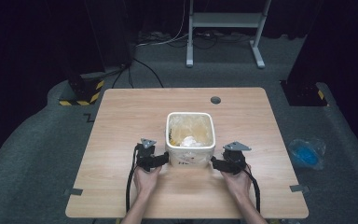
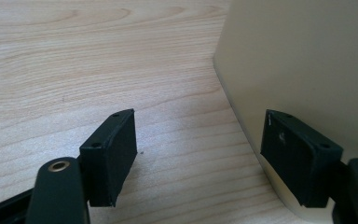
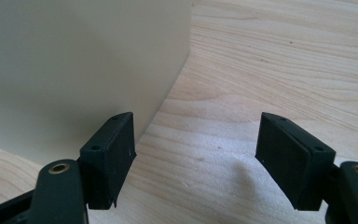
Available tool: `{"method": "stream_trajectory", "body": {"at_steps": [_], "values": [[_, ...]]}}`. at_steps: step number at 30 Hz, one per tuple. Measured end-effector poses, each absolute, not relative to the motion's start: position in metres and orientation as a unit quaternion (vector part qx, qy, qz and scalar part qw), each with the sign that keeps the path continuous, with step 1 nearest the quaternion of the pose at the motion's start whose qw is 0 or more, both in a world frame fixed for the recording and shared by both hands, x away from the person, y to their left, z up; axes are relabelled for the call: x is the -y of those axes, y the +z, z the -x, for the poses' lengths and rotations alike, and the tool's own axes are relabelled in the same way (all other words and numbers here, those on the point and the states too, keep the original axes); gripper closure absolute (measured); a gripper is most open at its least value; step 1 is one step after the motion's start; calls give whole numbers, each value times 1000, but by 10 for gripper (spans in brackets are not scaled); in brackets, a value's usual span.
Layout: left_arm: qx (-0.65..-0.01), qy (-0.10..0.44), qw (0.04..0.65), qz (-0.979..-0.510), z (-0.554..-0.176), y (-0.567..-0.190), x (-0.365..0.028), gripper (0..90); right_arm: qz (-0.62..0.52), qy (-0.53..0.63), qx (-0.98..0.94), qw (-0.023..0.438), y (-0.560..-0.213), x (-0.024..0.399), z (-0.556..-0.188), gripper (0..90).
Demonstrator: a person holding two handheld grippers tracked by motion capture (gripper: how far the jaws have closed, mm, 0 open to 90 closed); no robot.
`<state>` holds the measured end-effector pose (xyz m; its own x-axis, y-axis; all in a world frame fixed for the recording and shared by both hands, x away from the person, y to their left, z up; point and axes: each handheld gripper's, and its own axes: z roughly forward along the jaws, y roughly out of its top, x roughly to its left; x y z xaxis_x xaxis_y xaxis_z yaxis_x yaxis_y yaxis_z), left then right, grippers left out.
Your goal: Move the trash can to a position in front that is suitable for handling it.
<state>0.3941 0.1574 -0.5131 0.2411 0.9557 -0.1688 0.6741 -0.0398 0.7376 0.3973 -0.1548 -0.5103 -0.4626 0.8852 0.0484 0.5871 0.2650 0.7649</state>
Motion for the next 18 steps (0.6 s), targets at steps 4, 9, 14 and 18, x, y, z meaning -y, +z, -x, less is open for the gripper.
{"method": "stream_trajectory", "body": {"at_steps": [4, 9, 14, 18], "values": [[-590, 194, 366, -693, -395, -513, -160, 279, -482, 371, -768, 201, -509, 149, -400, 284], [-594, 198, 351, -696, -400, -512, -163, 294, -484, 369, -766, 206, -506, 142, -404, 293], [-602, 200, 348, -690, -405, -510, -168, 295, -490, 372, -762, 204, -506, 135, -412, 298], [-608, 202, 351, -683, -408, -511, -172, 295, -498, 377, -756, 197, -507, 131, -417, 298]]}}
